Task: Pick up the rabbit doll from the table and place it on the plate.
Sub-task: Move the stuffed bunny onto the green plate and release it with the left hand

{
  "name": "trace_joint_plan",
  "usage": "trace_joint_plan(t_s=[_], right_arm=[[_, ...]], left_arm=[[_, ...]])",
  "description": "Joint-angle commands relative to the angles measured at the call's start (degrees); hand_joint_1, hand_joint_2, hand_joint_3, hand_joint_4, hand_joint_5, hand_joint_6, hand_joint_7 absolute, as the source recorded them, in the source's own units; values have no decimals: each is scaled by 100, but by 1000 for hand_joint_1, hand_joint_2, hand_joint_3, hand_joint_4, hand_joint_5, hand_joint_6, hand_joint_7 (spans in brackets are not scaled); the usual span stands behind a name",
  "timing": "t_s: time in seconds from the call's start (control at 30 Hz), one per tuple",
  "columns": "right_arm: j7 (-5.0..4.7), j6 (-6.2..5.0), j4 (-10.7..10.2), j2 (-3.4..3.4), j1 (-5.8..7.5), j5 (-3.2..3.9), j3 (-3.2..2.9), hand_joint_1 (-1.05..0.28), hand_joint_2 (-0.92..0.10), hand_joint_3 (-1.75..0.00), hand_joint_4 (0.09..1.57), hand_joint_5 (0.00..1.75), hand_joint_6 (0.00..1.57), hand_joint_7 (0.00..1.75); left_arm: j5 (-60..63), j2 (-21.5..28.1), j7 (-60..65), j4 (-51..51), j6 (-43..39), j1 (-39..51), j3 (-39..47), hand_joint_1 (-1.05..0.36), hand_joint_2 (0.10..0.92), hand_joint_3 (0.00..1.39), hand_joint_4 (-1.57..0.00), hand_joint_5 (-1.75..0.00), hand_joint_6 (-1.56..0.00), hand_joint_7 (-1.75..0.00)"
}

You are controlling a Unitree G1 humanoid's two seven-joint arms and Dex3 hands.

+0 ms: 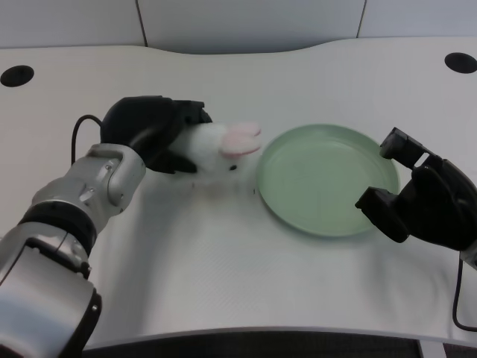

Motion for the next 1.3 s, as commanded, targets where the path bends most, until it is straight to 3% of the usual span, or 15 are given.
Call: trace_joint_plan(t_s=[0.03, 0.13, 0.27, 0.4, 0.5, 0.57, 0.7, 0.83, 1.0, 1.2, 1.23, 1.27, 1.3], right_arm=[[86, 7, -12, -16, -54, 51, -28, -611, -920, -56, 1044, 1746, 801, 1746], [61, 14, -36, -5, -52, 44, -15, -614, -913, -52, 1050, 1746, 808, 1746], [109, 51, -38, 3, -59, 50, -12, -619, -915, -46, 1054, 1746, 815, 1746], [162, 20, -40, 14, -73, 18, 20, -629, -915, -56, 1053, 1746, 815, 1746], [218, 19, -44, 31, -87, 20, 31, -635, -900, -43, 1065, 1746, 841, 1746], [273, 0, -46, 70, -82, 54, 8, -627, -904, -41, 1066, 1746, 839, 1746], [286, -89, -71, 126, -68, 65, -5, -629, -908, -38, 1065, 1746, 836, 1746], [373, 49, -81, 154, -101, 60, 23, -629, -886, -20, 1088, 1746, 863, 1746], [415, 29, -113, 201, -105, 107, -19, -618, -888, -18, 1089, 1746, 860, 1746], [440, 31, -129, 194, -101, 104, -14, -618, -888, -16, 1093, 1746, 865, 1746], [451, 23, -128, 191, -97, 107, -18, -620, -888, -15, 1089, 1746, 857, 1746], [459, 17, -128, 188, -94, 110, -22, -621, -889, -15, 1085, 1746, 853, 1746], [462, 14, -127, 187, -93, 111, -24, -621, -890, -15, 1084, 1746, 851, 1746]], left_arm=[[-14, -114, 110, -50, -162, -229, -38, -181, 909, 7, -525, -1353, -806, -680], [-36, -272, 16, -58, -229, -353, -36, -175, 920, 21, -464, -1481, -649, -1007], [-22, -431, -19, -68, -348, -430, -64, -184, 921, 42, -459, -1514, -620, -1079], [74, -651, -4, -75, -390, -495, -212, -184, 921, 70, -440, -1590, -601, -1170], [190, -815, 2, -73, -381, -511, -400, -173, 921, 83, -435, -1615, -579, -1207], [261, -919, -10, -67, -382, -495, -519, -177, 921, 78, -431, -1628, -581, -1190], [329, -1049, -4, -54, -378, -453, -669, -181, 921, 63, -425, -1633, -608, -1116], [440, -1211, 65, -42, -452, -380, -878, -181, 921, 45, -432, -1648, -602, -1162], [554, -1318, 152, -25, -423, -352, -1052, -211, 921, 65, -433, -1642, -575, -1169], [768, -1319, 322, -12, -203, -384, -1329, -261, 921, 92, -424, -1634, -551, -1156], [898, -1321, 424, -9, -56, -406, -1455, -422, 921, 66, -338, -1261, -489, -839], [988, -1324, 499, -6, 48, -421, -1545, -541, 921, 70, -314, -917, -522, -467], [1038, -1326, 545, -4, 108, -428, -1595, -582, 921, 71, -307, -797, -537, -333]])
